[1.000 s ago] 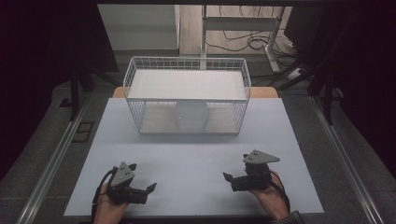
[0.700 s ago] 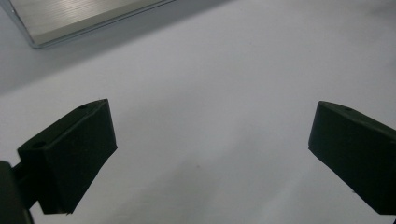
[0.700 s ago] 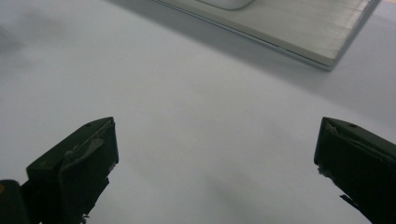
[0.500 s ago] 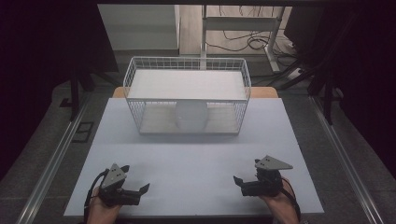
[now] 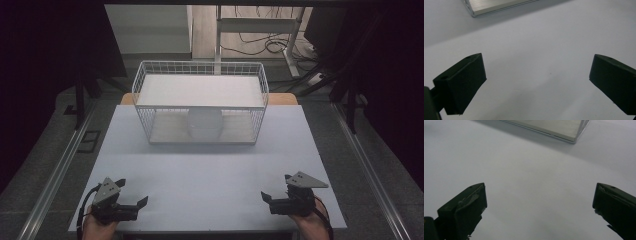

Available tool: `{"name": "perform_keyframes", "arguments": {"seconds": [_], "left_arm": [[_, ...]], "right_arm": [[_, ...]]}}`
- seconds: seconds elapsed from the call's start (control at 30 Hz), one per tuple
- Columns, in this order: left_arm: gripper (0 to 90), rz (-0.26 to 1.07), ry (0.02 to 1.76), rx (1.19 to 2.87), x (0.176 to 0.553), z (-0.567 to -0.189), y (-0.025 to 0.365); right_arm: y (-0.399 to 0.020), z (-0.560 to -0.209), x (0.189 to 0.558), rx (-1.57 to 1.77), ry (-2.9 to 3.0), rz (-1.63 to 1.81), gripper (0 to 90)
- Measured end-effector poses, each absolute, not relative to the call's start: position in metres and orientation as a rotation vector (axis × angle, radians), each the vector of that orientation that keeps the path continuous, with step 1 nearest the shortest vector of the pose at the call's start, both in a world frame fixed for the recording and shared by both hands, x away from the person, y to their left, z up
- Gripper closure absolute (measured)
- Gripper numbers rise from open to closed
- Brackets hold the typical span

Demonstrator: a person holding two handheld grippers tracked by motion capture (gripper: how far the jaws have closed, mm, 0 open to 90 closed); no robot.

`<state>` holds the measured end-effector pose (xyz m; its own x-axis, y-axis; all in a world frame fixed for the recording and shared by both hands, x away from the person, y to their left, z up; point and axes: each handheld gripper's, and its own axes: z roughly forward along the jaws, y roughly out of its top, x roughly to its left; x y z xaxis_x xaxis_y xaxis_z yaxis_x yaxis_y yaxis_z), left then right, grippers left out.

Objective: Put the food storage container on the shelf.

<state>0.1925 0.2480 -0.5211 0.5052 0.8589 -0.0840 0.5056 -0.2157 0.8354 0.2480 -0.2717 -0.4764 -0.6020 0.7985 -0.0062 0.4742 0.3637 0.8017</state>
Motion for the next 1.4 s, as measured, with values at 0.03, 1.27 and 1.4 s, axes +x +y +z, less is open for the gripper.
{"name": "perform_keyframes", "arguments": {"seconds": [0.03,1.27,1.4], "left_arm": [[0.2,0.510,1.130,1.876,0.192,-0.521,0.248],[0.6,0.578,1.271,1.832,0.174,-0.530,0.296],[1.1,0.568,1.286,1.827,0.175,-0.531,0.297]], "right_arm": [[-0.272,-0.476,0.248,1.110,2.235,1.117,0.0],[-0.333,-0.497,0.232,1.257,2.142,0.973,0.0],[-0.334,-0.502,0.233,1.276,2.171,0.926,0.0]]}}
